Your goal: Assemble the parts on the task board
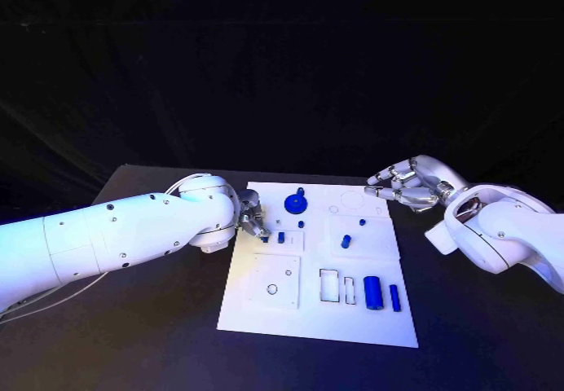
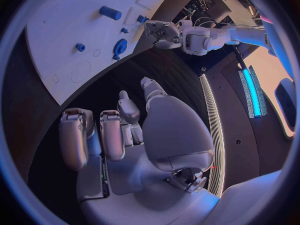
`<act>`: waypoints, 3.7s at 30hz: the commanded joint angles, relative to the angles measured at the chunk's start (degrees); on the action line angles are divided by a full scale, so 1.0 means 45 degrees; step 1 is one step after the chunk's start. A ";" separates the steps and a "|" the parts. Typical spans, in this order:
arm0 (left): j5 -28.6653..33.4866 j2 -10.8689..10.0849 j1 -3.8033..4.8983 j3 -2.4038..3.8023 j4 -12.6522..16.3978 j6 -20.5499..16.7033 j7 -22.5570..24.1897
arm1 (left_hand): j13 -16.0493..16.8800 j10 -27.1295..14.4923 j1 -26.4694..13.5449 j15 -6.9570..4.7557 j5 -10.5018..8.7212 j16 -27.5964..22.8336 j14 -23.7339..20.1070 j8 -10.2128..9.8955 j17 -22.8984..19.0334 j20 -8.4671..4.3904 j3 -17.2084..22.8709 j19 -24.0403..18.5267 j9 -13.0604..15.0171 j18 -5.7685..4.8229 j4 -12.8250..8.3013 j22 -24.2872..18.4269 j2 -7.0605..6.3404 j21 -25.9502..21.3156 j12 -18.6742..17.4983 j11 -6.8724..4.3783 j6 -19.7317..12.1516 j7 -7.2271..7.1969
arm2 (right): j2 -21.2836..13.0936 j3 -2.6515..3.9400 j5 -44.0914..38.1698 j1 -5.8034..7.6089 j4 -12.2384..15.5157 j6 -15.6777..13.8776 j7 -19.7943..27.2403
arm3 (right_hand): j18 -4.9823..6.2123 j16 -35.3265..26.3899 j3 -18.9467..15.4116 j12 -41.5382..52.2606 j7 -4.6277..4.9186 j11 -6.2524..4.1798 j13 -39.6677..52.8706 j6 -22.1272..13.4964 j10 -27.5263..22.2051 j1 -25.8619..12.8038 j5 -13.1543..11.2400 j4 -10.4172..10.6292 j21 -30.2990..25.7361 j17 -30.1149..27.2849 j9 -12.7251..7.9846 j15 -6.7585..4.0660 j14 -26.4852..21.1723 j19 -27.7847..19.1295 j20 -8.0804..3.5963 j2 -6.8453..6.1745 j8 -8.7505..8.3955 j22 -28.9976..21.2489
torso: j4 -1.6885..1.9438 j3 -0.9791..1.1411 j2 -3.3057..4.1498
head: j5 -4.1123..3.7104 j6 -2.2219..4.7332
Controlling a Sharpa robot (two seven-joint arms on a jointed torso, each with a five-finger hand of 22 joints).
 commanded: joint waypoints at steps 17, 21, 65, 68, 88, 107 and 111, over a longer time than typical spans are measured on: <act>-0.0416 0.0052 -0.0001 0.0004 0.0022 0.1024 -0.0311 | 0.0062 0.0197 -0.0153 -0.0111 0.0019 0.0039 0.1344 0.0166 0.3354 -0.0039 0.1902 0.0391 0.0133 -0.0147 -0.1789 0.1979 -0.0136 0.0096 0.0131 -0.0065 0.0426 -0.0304 | -0.0015 0.0000 -0.0078 -0.0008 0.0023 0.0058 0.0063 | 0.0153 -0.0065 -0.0045 -0.0036 -0.0045 0.0022 0.0025 0.0005 -0.0038 -0.0076 0.0067 0.0078 -0.0068 0.1297 -0.0023 -0.0092 0.0878 0.0276 -0.0075 0.0079 0.0067 0.2314 | 0.0005 -0.0003 -0.0001 | -0.0035 -0.0059; -0.0419 0.0092 0.0000 0.0004 -0.0001 0.0883 -0.0309 | 0.0078 0.0236 -0.0268 -0.0126 0.0015 0.0039 0.1344 0.0224 0.3354 -0.0043 0.1898 0.0386 0.0197 -0.0146 -0.1725 0.1975 -0.0141 0.0092 0.0152 -0.0087 0.0449 -0.0335 | -0.0017 0.0000 -0.0078 -0.0008 0.0028 0.0052 0.0061 | 0.0153 -0.0065 -0.0045 -0.0036 -0.0045 0.0022 0.0025 0.0005 -0.0038 -0.0076 0.0067 0.0078 -0.0068 0.1297 -0.0023 -0.0092 0.0878 0.0276 -0.0075 0.0079 0.0067 0.2314 | 0.0007 0.0001 0.0002 | -0.0033 -0.0075; -0.0299 0.0539 0.0006 0.0008 -0.0685 0.0935 -0.0676 | 0.0158 0.0332 -0.1550 -0.0324 -0.0069 0.0039 0.1344 0.0511 0.3354 -0.0209 -0.3631 0.0512 0.0854 -0.0189 0.0344 0.2169 0.0495 0.0157 0.0372 -0.0319 0.0804 -0.0664 | -0.0037 0.0001 -0.0078 -0.0007 0.0051 0.0001 0.0052 | 0.0167 -0.0103 -0.0104 -0.0058 -0.0046 0.0022 -0.0007 0.0005 -0.0058 -0.0130 0.0071 0.0123 -0.0124 0.1244 -0.0027 -0.0093 0.0865 0.0243 -0.0076 0.0069 0.0076 0.2281 | 0.0007 -0.0008 -0.0006 | -0.0066 -0.0007; -0.0318 0.0506 0.0005 0.0009 -0.0674 0.0875 -0.0675 | 0.0150 0.0326 -0.1632 -0.0321 -0.0064 0.0039 0.1344 0.0494 0.3354 -0.0211 -0.3909 0.0510 0.0852 -0.0188 0.0364 0.2167 0.0536 0.0153 0.0372 -0.0316 0.0812 -0.0659 | -0.0045 0.0001 -0.0078 -0.0007 0.0052 -0.0003 0.0057 | 0.0178 -0.0133 -0.0119 -0.0066 -0.0046 0.0022 -0.0017 0.0002 -0.0065 -0.0145 0.0071 0.0135 -0.0165 0.1199 -0.0029 -0.0093 0.0854 0.0216 -0.0077 0.0066 0.0076 0.2255 | 0.0013 -0.0010 -0.0004 | -0.0080 0.0016; 0.0236 0.0006 0.0052 0.0275 -0.0147 -0.0664 -0.0369 | -0.0151 0.0083 -0.2878 -0.0259 -0.0037 0.0039 0.1344 0.0317 0.3354 -0.0195 -0.5916 0.0401 0.0826 -0.0143 0.0412 0.2013 0.1019 0.0038 0.0151 -0.0218 0.0639 -0.0548 | -0.0011 0.0000 -0.0078 -0.0009 -0.0027 0.0005 0.0074 | 0.0199 -0.0199 -0.0134 -0.0079 -0.0046 0.0023 -0.0033 -0.0004 -0.0078 -0.0154 0.0074 0.0145 -0.0244 0.1098 -0.0032 -0.0094 0.0828 0.0165 -0.0077 0.0064 0.0075 0.2204 | 0.0010 -0.0002 -0.0005 | -0.0082 0.0042; -0.0266 0.0123 0.0017 -0.0046 0.0058 -0.5076 0.6515 | -0.6919 -0.5075 0.2905 0.1030 0.0033 -1.0022 -0.3214 -0.2370 -0.5066 0.0840 -0.3524 -0.6024 -0.2429 0.1846 -0.0321 -0.7504 0.0338 -0.8341 -0.7073 0.1332 -0.1363 0.0934 | 0.0003 -0.0008 -0.0056 -0.0011 -0.0055 -0.0029 0.0191 | 0.0445 -0.0880 -0.0193 -0.1048 -0.0071 -0.0006 -0.1096 0.0024 -0.0901 0.0066 0.0122 0.0104 -0.1241 0.0208 -0.0049 -0.0122 0.0563 -0.0458 -0.0096 0.0125 0.0136 0.1591 | -0.0018 -0.0029 0.0035 | -0.0357 0.0196; -0.1577 0.0371 -0.0066 -0.0166 -0.0115 -0.5424 0.7373 | -0.7735 -0.4970 0.3023 0.0989 0.0034 -0.9721 -0.2661 -0.2752 -0.5036 0.0807 -0.3255 -0.5696 -0.3173 0.1851 -0.0356 -0.7586 -0.0029 -0.8407 -0.7734 0.1282 -0.1202 0.0928 | 0.0002 -0.0013 -0.0051 -0.0011 -0.0038 -0.0034 0.0226 | 0.0502 -0.1093 -0.0227 -0.1606 -0.0084 -0.0022 -0.1704 0.0038 -0.1300 0.0148 0.0122 0.0100 -0.1519 -0.0027 -0.0058 -0.0140 0.0504 -0.0605 -0.0112 0.0143 0.0167 0.1429 | -0.0034 -0.0021 0.0044 | -0.0379 0.0226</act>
